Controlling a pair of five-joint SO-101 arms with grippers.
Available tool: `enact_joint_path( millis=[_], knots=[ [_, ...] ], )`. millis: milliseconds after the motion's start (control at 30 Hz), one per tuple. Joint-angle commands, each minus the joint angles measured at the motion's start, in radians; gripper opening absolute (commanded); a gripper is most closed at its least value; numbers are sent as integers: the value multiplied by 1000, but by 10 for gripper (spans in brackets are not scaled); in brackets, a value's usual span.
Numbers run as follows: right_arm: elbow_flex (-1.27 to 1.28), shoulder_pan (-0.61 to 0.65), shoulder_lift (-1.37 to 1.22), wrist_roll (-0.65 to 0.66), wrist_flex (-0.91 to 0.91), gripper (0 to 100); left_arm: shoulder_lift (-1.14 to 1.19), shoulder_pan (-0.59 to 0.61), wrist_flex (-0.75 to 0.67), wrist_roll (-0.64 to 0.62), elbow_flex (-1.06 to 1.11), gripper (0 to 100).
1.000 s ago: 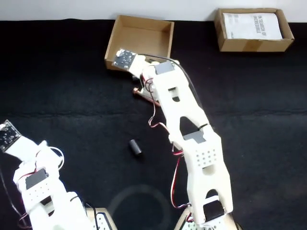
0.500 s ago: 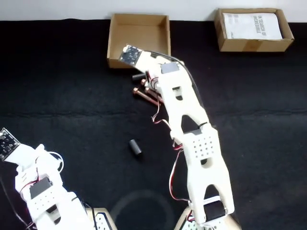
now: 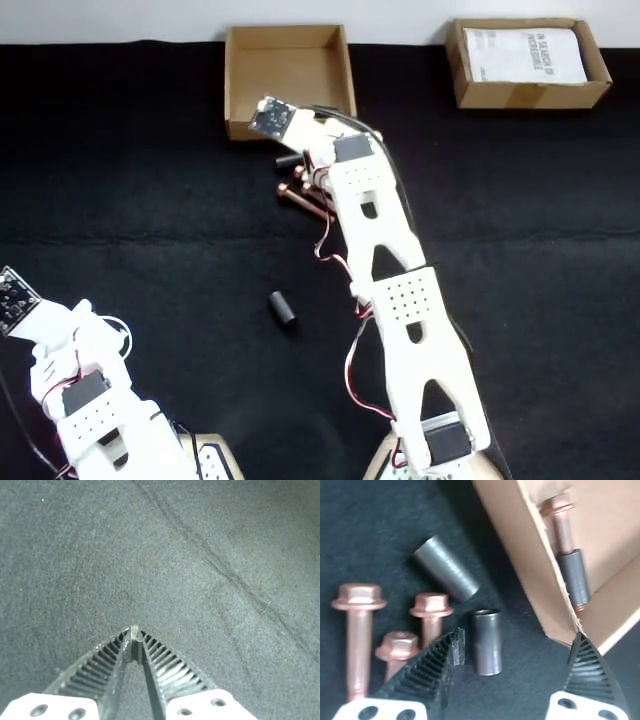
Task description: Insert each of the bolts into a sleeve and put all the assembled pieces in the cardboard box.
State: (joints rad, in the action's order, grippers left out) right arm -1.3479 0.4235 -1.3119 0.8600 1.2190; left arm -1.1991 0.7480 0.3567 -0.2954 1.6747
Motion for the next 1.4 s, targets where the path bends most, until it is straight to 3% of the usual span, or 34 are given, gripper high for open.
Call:
enact_joint_path(
  millis=[0,200,367,667,967,1167,1367],
  knots=[
    [-36,51,-42,-20,91,293,-16,8,-15,5,2,13],
    [-74,67,-48,-68,122,263,-16,5,-15,5,2,13],
    [-168,59,-47,-68,119,0,-16,4,-15,5,1,13],
    [-438,22,2,-68,332,8,-2,-36,-32,5,-2,13],
    [-412,8,371,-69,547,8,266,-36,-273,3,-27,10],
    [-344,-16,630,-186,547,7,297,-38,-144,-3,-105,10],
    [147,-1,1038,-308,547,7,298,-101,157,-5,-229,10]
  ],
)
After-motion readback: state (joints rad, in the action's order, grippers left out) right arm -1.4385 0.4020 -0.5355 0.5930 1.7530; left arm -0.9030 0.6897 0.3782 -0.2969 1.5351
